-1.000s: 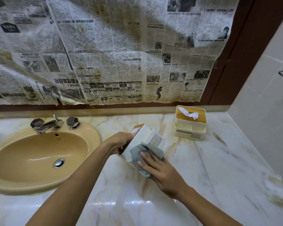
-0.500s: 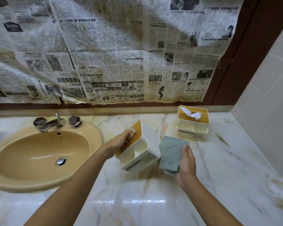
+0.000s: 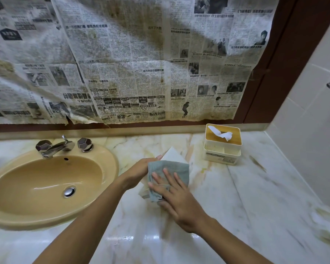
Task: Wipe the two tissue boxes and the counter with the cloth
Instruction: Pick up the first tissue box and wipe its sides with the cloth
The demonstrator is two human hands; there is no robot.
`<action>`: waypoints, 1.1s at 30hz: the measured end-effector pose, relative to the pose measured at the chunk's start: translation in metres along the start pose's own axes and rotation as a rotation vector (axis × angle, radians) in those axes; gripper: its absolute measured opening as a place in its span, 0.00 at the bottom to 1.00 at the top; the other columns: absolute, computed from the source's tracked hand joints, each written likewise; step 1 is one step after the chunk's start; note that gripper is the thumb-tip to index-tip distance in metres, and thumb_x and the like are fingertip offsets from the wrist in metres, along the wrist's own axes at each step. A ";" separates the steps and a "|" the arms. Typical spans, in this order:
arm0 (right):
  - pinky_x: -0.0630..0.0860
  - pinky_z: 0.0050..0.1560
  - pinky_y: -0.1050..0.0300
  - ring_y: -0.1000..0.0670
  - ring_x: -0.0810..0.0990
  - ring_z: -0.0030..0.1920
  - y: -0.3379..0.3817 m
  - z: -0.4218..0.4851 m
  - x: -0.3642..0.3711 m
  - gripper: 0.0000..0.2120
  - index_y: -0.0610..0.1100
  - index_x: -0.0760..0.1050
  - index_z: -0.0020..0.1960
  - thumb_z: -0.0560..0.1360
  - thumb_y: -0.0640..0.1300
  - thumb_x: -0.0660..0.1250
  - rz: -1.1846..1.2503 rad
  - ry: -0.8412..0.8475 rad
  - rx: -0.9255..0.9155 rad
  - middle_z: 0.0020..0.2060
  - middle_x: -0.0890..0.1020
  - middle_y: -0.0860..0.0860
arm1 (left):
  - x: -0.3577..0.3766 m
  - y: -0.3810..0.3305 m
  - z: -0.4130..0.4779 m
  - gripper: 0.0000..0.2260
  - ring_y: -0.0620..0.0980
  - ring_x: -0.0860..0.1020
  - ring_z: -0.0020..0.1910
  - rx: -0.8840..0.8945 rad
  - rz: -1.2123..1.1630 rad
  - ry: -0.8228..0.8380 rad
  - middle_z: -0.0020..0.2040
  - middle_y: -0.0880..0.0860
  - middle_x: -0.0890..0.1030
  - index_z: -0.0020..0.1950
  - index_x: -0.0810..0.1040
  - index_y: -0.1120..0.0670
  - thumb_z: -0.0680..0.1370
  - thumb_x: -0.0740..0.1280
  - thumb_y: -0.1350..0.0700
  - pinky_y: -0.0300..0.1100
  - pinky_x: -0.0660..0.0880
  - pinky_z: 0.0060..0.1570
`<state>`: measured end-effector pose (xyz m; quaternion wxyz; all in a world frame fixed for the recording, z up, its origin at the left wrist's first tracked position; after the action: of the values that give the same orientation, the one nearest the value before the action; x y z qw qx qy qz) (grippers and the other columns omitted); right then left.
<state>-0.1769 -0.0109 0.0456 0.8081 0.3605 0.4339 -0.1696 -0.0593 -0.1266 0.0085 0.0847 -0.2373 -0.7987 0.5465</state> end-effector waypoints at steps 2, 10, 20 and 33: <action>0.38 0.77 0.49 0.50 0.38 0.79 -0.014 -0.002 0.004 0.25 0.57 0.45 0.79 0.84 0.55 0.46 -0.071 0.050 0.033 0.79 0.45 0.58 | -0.003 0.002 -0.001 0.28 0.53 0.79 0.42 0.016 0.051 0.011 0.44 0.51 0.82 0.50 0.80 0.61 0.76 0.63 0.35 0.45 0.73 0.46; 0.42 0.78 0.52 0.59 0.39 0.77 -0.071 0.015 -0.016 0.26 0.56 0.46 0.79 0.85 0.44 0.50 0.190 -0.055 0.314 0.78 0.47 0.63 | -0.008 0.007 -0.005 0.20 0.43 0.79 0.37 -0.005 0.044 -0.020 0.41 0.49 0.84 0.48 0.83 0.57 0.79 0.63 0.41 0.32 0.72 0.38; 0.56 0.76 0.53 0.51 0.52 0.78 -0.034 0.005 -0.001 0.22 0.48 0.58 0.78 0.84 0.42 0.48 -0.040 -0.064 -0.028 0.78 0.59 0.52 | -0.009 0.000 -0.007 0.21 0.46 0.67 0.29 0.051 0.055 -0.011 0.29 0.48 0.71 0.37 0.75 0.56 0.75 0.68 0.39 0.39 0.62 0.34; 0.55 0.77 0.48 0.44 0.56 0.78 -0.003 -0.004 0.019 0.26 0.46 0.57 0.78 0.83 0.37 0.58 -0.145 -0.120 -0.234 0.77 0.62 0.49 | -0.006 -0.003 -0.011 0.26 0.51 0.76 0.38 0.053 0.051 0.000 0.40 0.57 0.81 0.48 0.81 0.65 0.78 0.65 0.40 0.41 0.72 0.41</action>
<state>-0.1699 -0.0095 0.0268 0.8547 0.2210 0.4266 -0.1968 -0.0504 -0.1207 0.0163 0.0770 -0.2552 -0.7777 0.5693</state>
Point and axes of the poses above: each hand's wrist, its own z-axis towards the middle knuckle, its own x-axis out of the palm, y = z × x, the point moved 7 cm from there along z, towards the middle knuckle
